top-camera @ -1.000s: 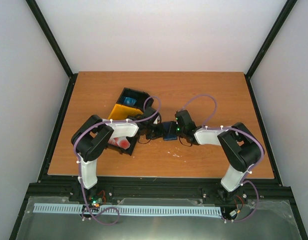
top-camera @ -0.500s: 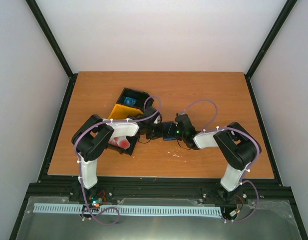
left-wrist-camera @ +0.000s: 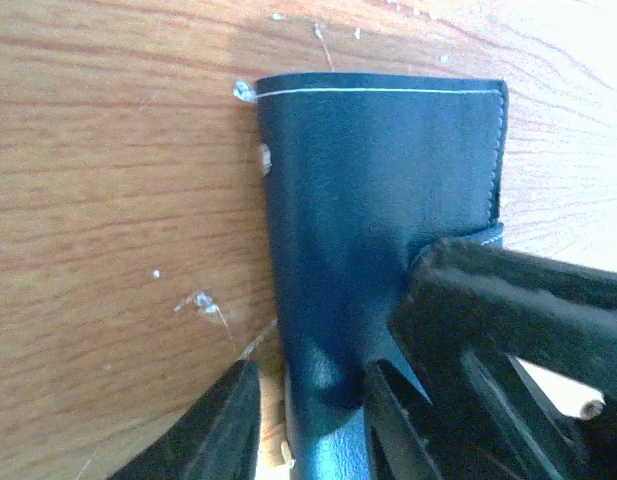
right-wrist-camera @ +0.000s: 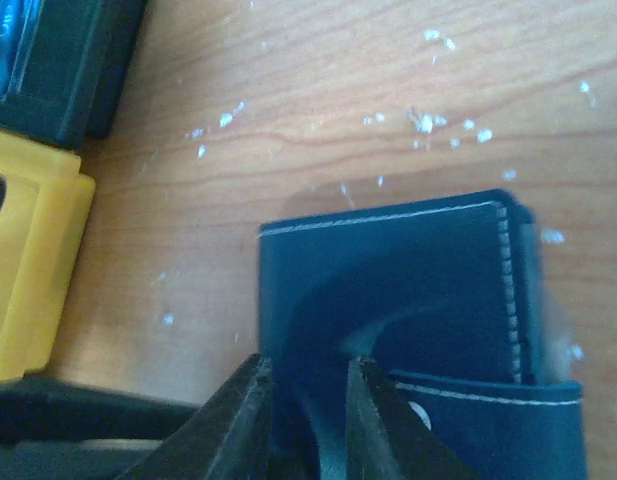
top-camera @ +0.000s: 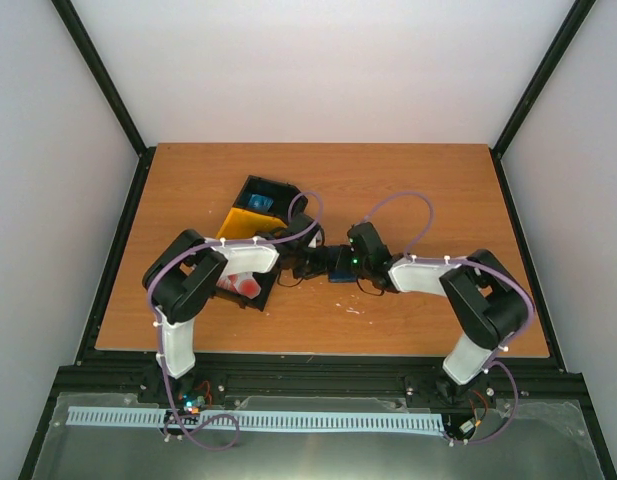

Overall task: Put the credit cards into the card holder
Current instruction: Close the card holder at the center of the board, then reset both arms

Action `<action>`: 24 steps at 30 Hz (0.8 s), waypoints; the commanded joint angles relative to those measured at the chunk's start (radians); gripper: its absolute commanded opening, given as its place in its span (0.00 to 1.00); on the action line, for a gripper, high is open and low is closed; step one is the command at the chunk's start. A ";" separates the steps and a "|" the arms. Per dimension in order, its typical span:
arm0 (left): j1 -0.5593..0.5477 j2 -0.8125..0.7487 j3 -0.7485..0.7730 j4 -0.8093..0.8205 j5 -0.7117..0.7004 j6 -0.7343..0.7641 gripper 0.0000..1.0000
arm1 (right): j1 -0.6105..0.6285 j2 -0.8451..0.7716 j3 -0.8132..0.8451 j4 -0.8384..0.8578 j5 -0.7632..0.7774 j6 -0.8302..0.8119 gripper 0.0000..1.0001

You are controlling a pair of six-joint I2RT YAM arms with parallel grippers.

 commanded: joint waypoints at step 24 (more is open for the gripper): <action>-0.011 -0.896 -0.027 -0.411 -0.330 0.213 1.00 | -0.011 -0.960 0.363 -1.163 0.318 -0.314 0.84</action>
